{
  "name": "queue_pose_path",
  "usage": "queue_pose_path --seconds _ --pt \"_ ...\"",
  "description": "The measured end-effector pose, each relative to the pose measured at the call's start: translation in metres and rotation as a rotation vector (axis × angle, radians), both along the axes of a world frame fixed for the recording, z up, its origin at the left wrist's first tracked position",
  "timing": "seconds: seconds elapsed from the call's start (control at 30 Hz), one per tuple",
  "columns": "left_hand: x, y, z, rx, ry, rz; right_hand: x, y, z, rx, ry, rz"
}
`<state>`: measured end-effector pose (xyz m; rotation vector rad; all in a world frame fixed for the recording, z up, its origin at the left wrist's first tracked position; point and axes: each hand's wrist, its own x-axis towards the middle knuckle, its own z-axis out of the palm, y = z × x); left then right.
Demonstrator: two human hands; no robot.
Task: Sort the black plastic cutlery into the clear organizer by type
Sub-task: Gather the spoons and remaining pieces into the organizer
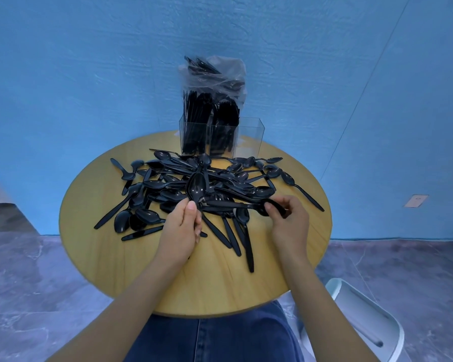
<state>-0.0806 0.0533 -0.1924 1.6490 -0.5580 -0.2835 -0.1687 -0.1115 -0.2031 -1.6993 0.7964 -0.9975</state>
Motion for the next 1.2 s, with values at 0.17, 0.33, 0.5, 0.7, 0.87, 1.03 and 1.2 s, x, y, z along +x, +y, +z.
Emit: queue_pose_path --seconds 0.17,0.33,0.5,0.7,0.87,1.03,1.2 --pt "0.004 -0.001 0.005 -0.008 0.035 0.035 -0.009 -0.012 0.008 -0.025 -0.117 0.091" --pt "0.018 -0.004 0.017 0.086 0.143 -0.034 -0.019 -0.023 0.032 -0.065 -0.157 0.427" --pt "0.01 -0.006 0.04 0.231 0.234 -0.425 -0.01 -0.022 0.053 -0.106 -0.158 0.599" --pt "0.001 -0.009 0.045 0.054 0.543 -0.596 -0.001 -0.025 0.06 -0.077 -0.179 0.649" --pt "-0.001 -0.013 0.047 -0.028 0.662 -0.667 0.0 -0.028 0.056 -0.064 -0.182 0.655" --pt "0.0 -0.019 0.044 -0.105 0.774 -0.654 0.003 -0.03 0.05 -0.102 -0.175 0.626" --pt "0.002 -0.021 0.036 -0.173 0.924 -0.656 0.008 -0.031 0.048 -0.137 -0.14 0.599"
